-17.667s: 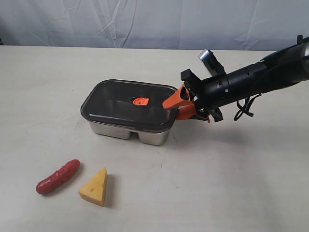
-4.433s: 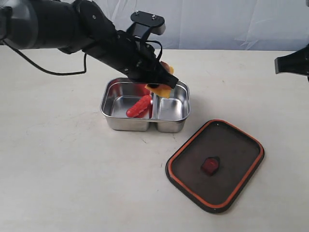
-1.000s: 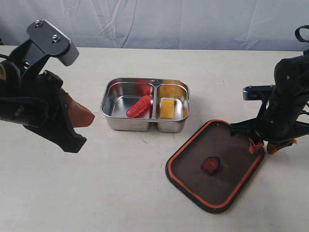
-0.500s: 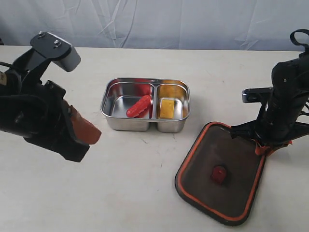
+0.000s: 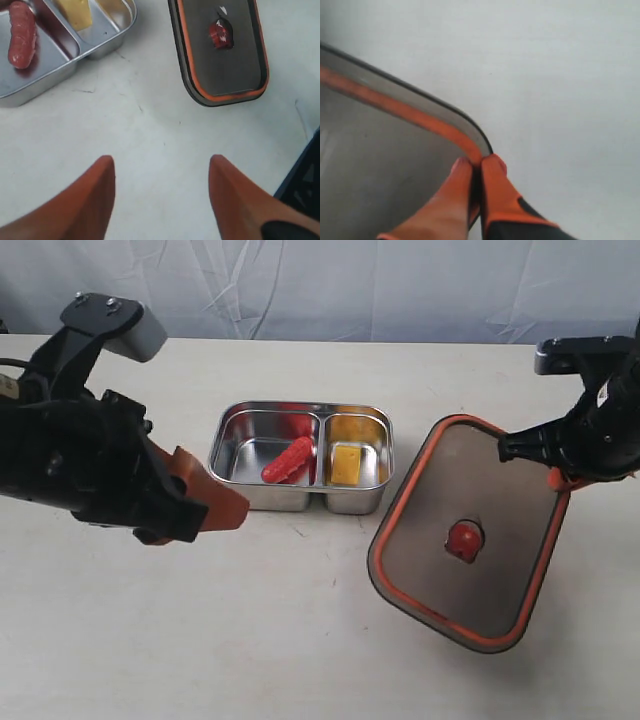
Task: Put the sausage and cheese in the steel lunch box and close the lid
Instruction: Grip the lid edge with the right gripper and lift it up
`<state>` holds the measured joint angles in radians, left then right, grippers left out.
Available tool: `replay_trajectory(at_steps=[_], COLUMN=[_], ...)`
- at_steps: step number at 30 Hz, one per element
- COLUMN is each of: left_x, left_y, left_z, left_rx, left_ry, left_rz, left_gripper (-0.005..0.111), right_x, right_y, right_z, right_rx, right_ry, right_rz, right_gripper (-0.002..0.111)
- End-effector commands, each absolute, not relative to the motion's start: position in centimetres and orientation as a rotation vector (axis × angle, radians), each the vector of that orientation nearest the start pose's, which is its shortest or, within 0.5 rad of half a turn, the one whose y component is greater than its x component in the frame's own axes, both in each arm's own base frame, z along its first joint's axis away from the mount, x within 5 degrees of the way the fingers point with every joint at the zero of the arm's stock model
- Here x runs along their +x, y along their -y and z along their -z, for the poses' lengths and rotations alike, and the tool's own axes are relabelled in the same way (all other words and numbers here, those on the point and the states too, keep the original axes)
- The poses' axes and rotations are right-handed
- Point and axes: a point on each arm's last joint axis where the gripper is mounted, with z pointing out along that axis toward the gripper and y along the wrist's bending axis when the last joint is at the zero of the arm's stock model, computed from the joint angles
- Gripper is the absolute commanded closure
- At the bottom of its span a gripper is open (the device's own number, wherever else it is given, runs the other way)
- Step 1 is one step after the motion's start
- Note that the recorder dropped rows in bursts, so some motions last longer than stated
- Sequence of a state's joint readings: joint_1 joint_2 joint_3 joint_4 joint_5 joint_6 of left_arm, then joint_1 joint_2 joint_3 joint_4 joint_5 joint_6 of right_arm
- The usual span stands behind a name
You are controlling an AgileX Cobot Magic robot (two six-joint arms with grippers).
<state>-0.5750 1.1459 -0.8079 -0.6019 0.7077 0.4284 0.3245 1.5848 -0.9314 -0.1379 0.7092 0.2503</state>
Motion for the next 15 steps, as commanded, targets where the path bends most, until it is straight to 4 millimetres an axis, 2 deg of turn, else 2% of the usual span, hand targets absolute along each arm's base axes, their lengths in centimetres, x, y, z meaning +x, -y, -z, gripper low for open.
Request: replay_trajectory(at_steps=[1,6,11,15], left_x=[16.8,16.5,16.4,16.1], left_y=[15.3,15.9,16.2,16.3], left_z=[-29.6,-30.1,-30.5,-30.5], left_rx=[0.743,0.760,0.759,0.764], left_ry=[-2.315,-2.264,-2.227,-2.239], left_rz=[0.821,0.922,0.990,1.025], left_gripper=[0.052,0.052,0.052,0.052], right_x=[27.5,26.6,25.9,25.8], right_y=[-8.4,-9.2,-10.5,-11.1], right_z=[-22.6,-24.7,-25.6,-25.8], right_rx=[-0.255,-0.372,-0.482,-0.509], right_ry=[-2.714,-2.629,-2.572,-2.539], right_rz=[-0.017,-0.179,-0.378,-0.471], right_gripper=[0.109,0.109,0.109,0.109])
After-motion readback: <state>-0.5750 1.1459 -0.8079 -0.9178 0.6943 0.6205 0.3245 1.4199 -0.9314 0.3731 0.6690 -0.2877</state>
